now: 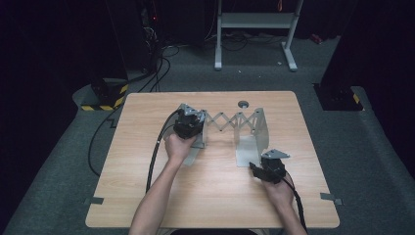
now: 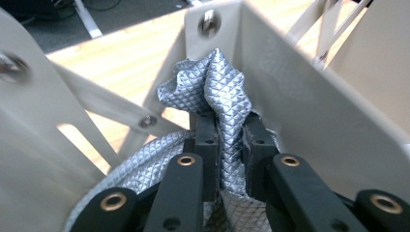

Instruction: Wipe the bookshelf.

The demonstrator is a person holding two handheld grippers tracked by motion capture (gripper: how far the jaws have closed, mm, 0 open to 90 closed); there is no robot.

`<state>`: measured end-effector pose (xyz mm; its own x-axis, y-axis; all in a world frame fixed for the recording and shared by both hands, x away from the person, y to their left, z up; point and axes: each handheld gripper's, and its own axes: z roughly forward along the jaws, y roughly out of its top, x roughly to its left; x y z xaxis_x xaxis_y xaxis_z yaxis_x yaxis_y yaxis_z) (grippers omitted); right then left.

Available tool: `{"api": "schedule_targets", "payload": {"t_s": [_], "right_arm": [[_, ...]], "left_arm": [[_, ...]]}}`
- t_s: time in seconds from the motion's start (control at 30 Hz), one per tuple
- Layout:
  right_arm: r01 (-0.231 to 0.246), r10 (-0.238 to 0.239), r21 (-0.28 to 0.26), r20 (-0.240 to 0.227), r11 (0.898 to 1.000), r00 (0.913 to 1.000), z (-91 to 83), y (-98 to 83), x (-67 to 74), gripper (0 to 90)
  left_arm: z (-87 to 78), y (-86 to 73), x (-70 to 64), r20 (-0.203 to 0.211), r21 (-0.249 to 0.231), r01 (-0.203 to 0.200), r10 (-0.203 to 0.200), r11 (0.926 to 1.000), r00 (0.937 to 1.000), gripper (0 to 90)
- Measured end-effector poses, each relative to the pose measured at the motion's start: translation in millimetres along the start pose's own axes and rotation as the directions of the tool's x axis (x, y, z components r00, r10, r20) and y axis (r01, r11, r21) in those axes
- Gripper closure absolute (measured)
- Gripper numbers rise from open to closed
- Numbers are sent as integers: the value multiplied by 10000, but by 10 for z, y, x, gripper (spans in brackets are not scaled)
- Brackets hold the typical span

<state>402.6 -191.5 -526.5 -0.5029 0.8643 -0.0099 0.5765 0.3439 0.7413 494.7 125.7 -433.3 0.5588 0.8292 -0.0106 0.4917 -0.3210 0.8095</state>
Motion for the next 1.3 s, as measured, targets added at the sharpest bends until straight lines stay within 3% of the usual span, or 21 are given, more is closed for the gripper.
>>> {"api": "schedule_targets", "payload": {"t_s": [0.13, 0.3, 0.5, 0.57, 0.93, 1.3], "right_arm": [[-5, 5, 3, 1, 10000, 10000, 0, 0, 1, 455], [12, -12, 4, 7, 10000, 10000, 0, 0, 1, 454], [11, -11, 3, 4, 10000, 10000, 0, 0, 1, 454], [11, -11, 5, 10, 10000, 10000, 0, 0, 1, 454], [31, -31, 9, 25, 10000, 10000, 0, 0, 5, 453], [41, -41, 16, 32, 10000, 10000, 1, 0, 8, 452]], "left_arm": [[-122, 95, -35, -65, -352, -219, 217, 9991, 9997, 801], [-234, 160, -31, 0, -786, -184, 185, 9967, 9998, 800], [-220, 183, -45, 7, -839, -230, 232, 9962, 9997, 799], [-197, 153, -27, 108, -882, -10, 20, 9961, 9999, 799], [34, -45, -8, 101, -26, 145, -145, 9999, 9998, 799], [300, -244, 13, 84, 883, 354, -363, 9955, 9993, 799]]}}
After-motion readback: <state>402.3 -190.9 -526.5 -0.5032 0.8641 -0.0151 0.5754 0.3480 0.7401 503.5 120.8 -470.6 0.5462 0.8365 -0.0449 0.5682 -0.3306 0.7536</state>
